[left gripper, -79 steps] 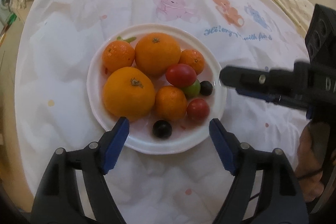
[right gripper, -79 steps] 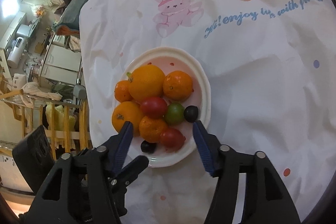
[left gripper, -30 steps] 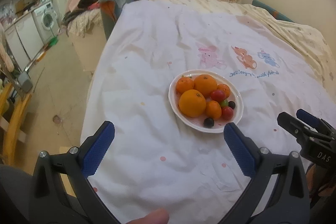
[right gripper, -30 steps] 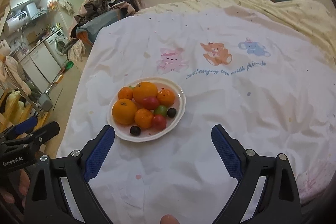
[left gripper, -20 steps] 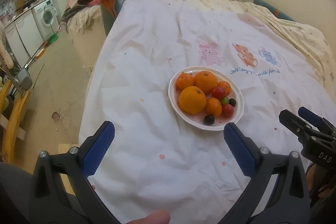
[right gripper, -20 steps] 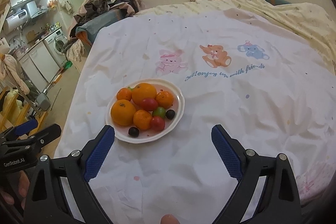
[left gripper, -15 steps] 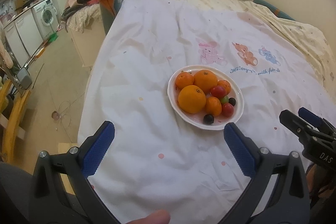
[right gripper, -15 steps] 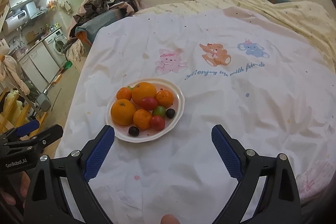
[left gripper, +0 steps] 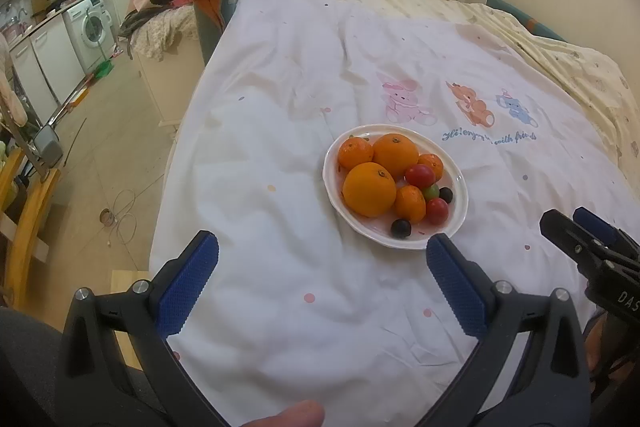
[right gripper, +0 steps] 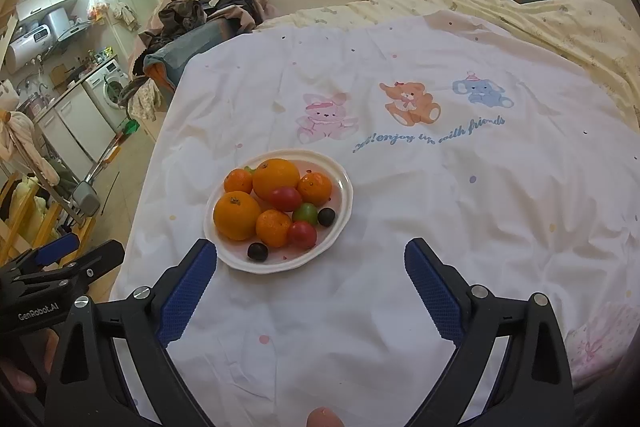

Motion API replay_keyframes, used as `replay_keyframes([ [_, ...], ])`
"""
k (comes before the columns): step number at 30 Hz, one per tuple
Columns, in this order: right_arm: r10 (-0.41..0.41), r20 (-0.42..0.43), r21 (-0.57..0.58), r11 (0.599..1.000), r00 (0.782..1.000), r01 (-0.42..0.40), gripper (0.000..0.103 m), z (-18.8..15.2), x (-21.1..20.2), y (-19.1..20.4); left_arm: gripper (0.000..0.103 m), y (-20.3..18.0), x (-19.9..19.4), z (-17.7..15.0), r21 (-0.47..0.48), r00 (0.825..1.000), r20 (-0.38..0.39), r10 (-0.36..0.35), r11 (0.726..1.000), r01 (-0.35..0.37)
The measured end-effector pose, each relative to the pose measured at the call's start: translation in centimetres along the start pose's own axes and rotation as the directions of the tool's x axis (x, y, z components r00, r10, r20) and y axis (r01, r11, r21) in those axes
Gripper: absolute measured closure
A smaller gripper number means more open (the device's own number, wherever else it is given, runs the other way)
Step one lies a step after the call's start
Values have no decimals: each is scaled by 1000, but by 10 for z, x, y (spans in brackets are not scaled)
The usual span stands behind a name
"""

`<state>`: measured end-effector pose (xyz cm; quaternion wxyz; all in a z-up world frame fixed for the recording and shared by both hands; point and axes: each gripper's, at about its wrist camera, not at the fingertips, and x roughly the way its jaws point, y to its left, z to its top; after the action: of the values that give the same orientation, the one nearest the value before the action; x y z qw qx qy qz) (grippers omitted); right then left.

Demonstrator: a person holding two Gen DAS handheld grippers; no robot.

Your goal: Organize fruits

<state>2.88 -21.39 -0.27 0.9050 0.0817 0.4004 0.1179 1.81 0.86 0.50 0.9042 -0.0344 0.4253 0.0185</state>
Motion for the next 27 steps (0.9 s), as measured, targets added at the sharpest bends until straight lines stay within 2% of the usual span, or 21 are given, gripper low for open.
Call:
replay_keyframes([
  [3, -3, 3, 4, 1000, 1000, 3, 0, 1, -1, 0, 1, 0, 0, 0, -2, 1000, 1, 1, 1000, -1],
  [27, -12, -6, 3, 1000, 1000, 12, 0, 1, 1, -1, 1, 2, 0, 0, -3, 1000, 1, 3, 1000, -3],
])
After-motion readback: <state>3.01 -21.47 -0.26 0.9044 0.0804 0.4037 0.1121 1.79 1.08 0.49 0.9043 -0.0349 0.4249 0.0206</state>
